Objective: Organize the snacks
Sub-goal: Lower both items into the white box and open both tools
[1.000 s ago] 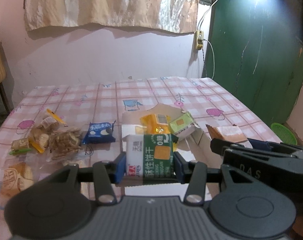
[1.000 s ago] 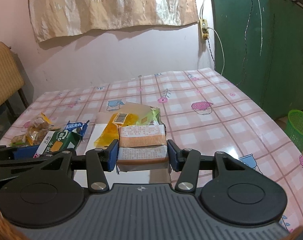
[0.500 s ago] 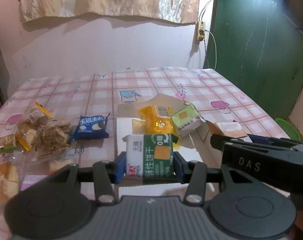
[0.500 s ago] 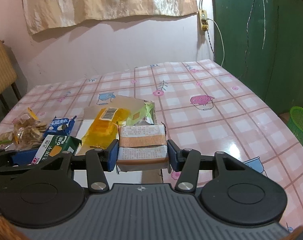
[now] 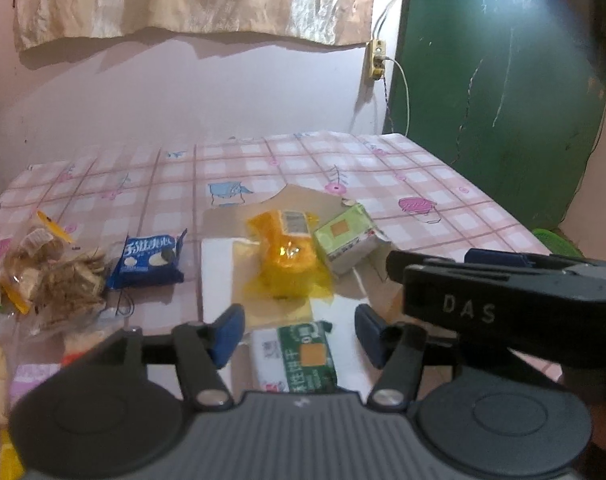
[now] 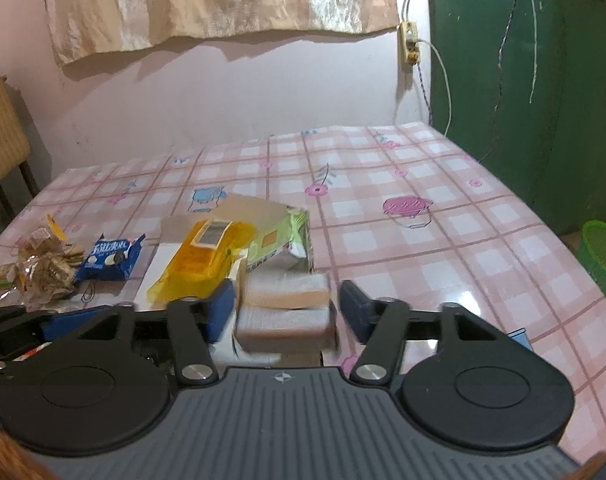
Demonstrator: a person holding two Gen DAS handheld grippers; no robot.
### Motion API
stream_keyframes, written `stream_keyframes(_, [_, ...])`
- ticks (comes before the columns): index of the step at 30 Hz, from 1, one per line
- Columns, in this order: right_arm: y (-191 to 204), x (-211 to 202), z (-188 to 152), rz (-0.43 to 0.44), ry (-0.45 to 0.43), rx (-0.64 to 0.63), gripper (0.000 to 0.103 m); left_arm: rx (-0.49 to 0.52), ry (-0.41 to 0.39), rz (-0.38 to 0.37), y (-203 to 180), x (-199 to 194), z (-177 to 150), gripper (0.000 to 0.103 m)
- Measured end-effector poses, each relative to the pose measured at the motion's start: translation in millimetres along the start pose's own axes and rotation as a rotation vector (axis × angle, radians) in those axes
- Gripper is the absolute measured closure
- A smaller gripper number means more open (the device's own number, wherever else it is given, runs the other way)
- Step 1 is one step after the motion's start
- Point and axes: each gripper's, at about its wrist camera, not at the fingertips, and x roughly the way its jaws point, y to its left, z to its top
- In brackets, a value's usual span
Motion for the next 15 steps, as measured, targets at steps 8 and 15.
stream_keyframes(8, [-4.4,-25.6,2.6,-0.002,-0.038,0.007,0.019,-0.032,0.006,0.051,8.7,-21.9,1.2,0.035])
stream_keyframes(15, [-0.5,-53.1,-1.3,-0.005,-0.053,-0.006,0.001,-0.034,-0.005,0.117,16.1,-53.7,-0.7,0.026])
